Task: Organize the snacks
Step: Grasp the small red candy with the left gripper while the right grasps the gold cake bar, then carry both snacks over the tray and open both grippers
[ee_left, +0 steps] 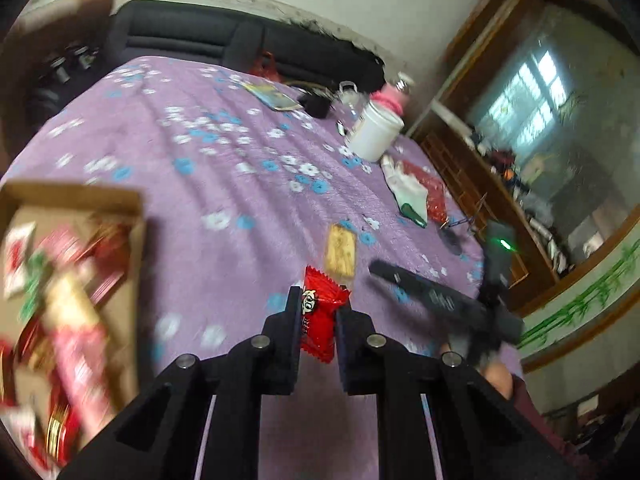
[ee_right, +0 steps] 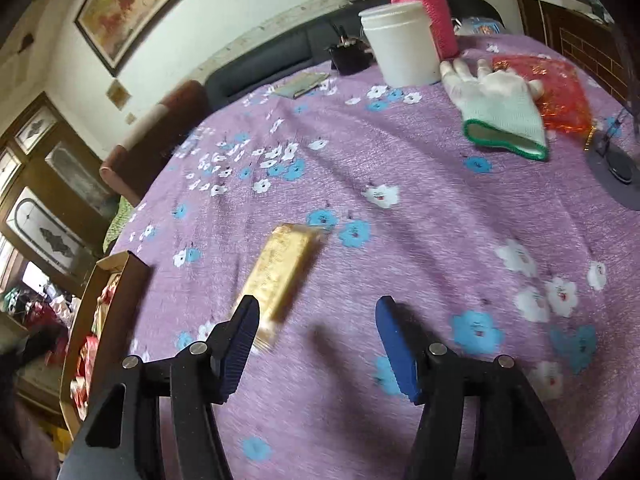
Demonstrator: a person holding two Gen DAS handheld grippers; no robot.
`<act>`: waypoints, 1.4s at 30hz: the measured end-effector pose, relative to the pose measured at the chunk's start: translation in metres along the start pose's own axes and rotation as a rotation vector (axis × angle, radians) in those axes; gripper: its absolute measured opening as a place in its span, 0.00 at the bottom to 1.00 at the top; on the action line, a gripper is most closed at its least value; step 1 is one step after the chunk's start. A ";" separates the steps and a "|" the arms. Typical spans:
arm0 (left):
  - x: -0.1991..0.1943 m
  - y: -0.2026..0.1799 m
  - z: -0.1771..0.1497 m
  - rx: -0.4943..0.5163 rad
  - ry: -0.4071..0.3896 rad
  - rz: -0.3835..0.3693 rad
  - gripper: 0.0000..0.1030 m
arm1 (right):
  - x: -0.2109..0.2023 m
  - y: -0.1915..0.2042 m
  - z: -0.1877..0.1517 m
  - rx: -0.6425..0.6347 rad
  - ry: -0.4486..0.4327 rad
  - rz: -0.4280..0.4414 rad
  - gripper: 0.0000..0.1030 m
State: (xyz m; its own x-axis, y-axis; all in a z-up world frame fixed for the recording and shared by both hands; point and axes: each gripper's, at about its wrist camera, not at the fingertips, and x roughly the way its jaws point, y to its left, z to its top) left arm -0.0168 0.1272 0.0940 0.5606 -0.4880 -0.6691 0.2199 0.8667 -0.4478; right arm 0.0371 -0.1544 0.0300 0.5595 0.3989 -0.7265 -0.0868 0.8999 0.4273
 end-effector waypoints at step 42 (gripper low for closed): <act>-0.108 0.203 -0.023 -0.276 -0.125 0.236 0.14 | 0.029 0.327 -0.102 -0.568 0.185 0.228 0.36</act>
State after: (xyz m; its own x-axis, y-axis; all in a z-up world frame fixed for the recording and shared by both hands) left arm -0.0513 0.3537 0.0620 0.6665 -0.2469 -0.7034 -0.1410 0.8847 -0.4442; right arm -0.0586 0.1697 0.0939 0.3281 0.5693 -0.7538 -0.6385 0.7217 0.2672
